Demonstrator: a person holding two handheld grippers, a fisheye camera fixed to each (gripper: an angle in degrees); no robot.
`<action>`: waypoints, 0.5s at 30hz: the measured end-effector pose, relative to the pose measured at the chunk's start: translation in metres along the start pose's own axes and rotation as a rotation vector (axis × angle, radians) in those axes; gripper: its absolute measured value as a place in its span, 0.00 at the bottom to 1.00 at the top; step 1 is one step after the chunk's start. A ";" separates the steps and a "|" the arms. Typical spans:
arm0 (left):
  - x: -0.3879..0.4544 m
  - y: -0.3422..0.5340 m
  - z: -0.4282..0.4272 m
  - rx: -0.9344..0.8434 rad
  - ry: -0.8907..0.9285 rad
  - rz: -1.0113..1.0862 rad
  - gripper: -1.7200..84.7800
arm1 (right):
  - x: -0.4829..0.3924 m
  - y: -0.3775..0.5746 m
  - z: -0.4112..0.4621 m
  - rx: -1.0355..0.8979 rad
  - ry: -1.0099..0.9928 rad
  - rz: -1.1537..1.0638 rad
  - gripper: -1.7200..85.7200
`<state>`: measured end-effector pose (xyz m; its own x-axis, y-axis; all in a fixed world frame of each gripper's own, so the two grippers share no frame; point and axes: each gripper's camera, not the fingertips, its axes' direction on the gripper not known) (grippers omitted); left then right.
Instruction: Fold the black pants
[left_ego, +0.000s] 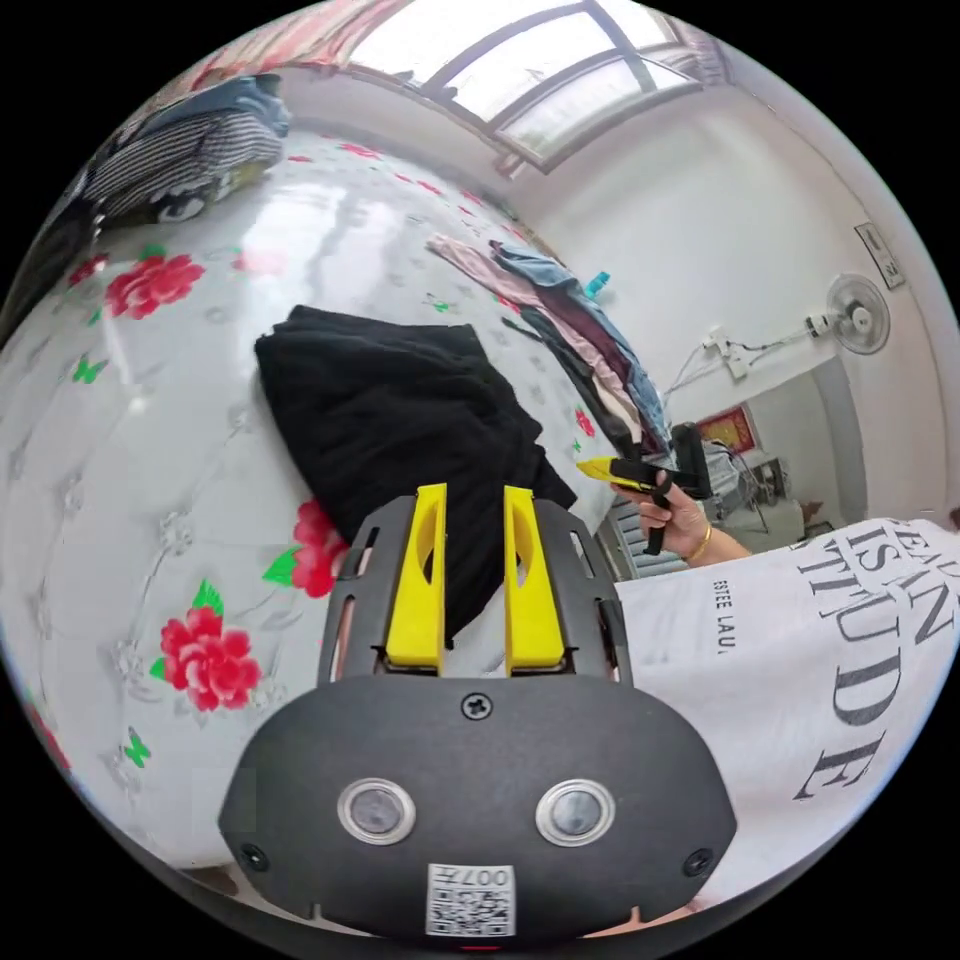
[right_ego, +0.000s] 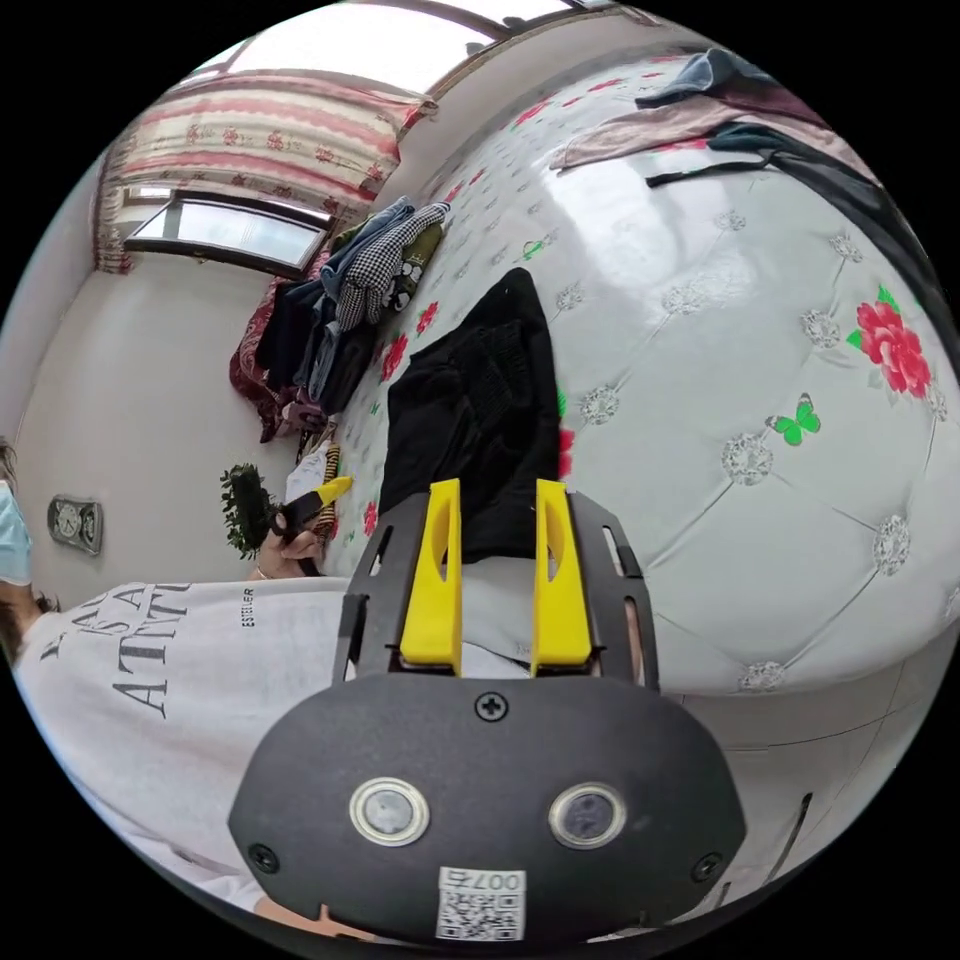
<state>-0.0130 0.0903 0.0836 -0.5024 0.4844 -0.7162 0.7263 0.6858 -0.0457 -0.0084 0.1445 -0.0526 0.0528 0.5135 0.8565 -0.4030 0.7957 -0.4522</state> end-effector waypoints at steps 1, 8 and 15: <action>-0.018 0.011 -0.006 0.019 -0.021 -0.075 0.13 | 0.005 -0.004 -0.001 -0.007 -0.015 0.011 0.14; -0.078 0.030 0.042 -0.046 0.090 -0.315 0.19 | 0.016 -0.034 0.025 -0.157 -0.029 0.056 0.15; -0.106 0.016 0.080 -0.122 0.162 -0.356 0.10 | -0.009 -0.046 0.045 -0.252 0.006 0.035 0.12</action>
<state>0.0896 0.0064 0.1032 -0.7869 0.2777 -0.5510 0.4375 0.8809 -0.1808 -0.0318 0.0889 -0.0279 0.0484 0.5433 0.8382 -0.1641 0.8321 -0.5298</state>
